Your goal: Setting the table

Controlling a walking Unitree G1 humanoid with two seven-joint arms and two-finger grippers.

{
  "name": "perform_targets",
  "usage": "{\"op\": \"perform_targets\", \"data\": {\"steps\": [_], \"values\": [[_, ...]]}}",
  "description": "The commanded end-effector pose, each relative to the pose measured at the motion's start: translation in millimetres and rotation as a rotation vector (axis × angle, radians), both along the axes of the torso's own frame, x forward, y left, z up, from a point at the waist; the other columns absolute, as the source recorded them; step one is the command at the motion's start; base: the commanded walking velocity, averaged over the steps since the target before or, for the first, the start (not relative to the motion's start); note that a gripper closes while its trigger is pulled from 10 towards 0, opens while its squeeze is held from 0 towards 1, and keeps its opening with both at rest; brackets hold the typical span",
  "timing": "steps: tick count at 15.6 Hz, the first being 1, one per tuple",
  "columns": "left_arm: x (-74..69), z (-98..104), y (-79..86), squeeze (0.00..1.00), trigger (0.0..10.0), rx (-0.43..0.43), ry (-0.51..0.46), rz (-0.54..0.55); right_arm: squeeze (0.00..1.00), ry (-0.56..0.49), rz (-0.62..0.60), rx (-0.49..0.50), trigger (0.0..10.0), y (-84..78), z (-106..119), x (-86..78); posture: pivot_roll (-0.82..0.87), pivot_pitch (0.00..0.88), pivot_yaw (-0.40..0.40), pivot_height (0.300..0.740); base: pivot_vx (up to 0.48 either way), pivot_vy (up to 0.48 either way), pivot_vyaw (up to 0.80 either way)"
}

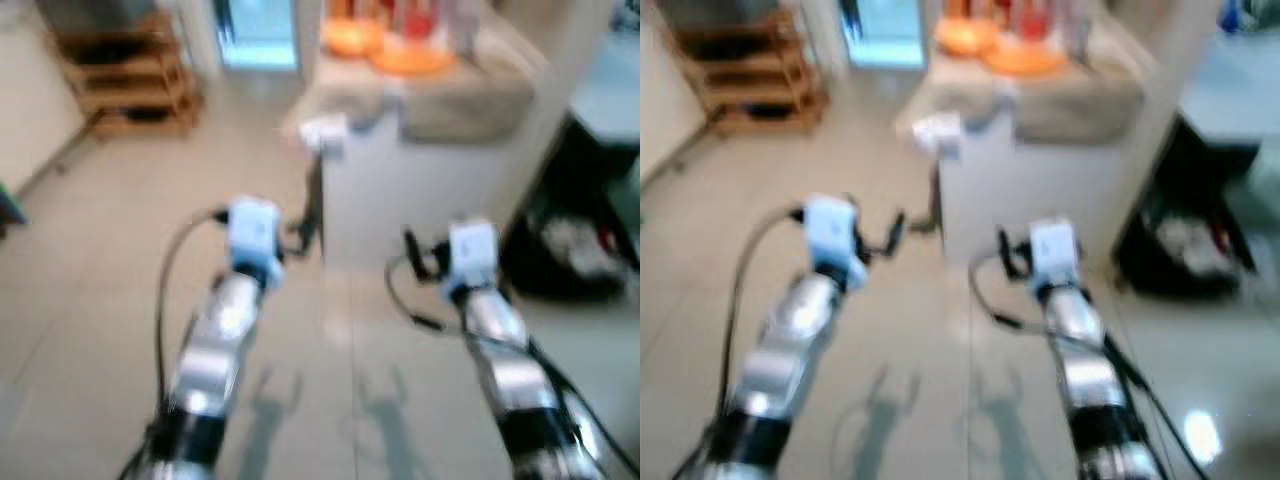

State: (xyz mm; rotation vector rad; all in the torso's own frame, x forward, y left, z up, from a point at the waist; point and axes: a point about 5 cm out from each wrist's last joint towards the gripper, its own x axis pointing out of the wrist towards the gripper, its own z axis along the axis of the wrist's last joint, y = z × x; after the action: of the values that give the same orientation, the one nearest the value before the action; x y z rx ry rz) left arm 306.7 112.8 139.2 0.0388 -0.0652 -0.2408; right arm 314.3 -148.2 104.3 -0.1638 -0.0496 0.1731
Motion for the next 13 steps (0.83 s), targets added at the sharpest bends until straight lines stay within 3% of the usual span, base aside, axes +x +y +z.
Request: {"op": "perform_targets", "data": {"steps": [1,12,13], "values": [[-0.3,-1.0,7.2,0.00,10.0,0.012,0.004,0.022,0.00,0.005,0.025,0.004,10.0,7.8,-1.0,-0.8,-0.12,0.000,0.040,0.740,0.480,0.000,0.00],[4.3,1.0,6.5,0.00,10.0,-0.023,0.016,0.035,0.00,-0.002,0.010,0.002,10.0,5.5,2.4,1.1,-0.13,0.000,0.047,0.740,0.480,0.000,0.00],[3.5,-0.7,8.4,0.00,10.0,-0.017,0.018,0.038,0.00,-0.021,-0.017,0.104,10.0,1.7,7.4,-0.3,-0.12,0.000,0.047,0.740,0.480,0.000,0.00]]}}
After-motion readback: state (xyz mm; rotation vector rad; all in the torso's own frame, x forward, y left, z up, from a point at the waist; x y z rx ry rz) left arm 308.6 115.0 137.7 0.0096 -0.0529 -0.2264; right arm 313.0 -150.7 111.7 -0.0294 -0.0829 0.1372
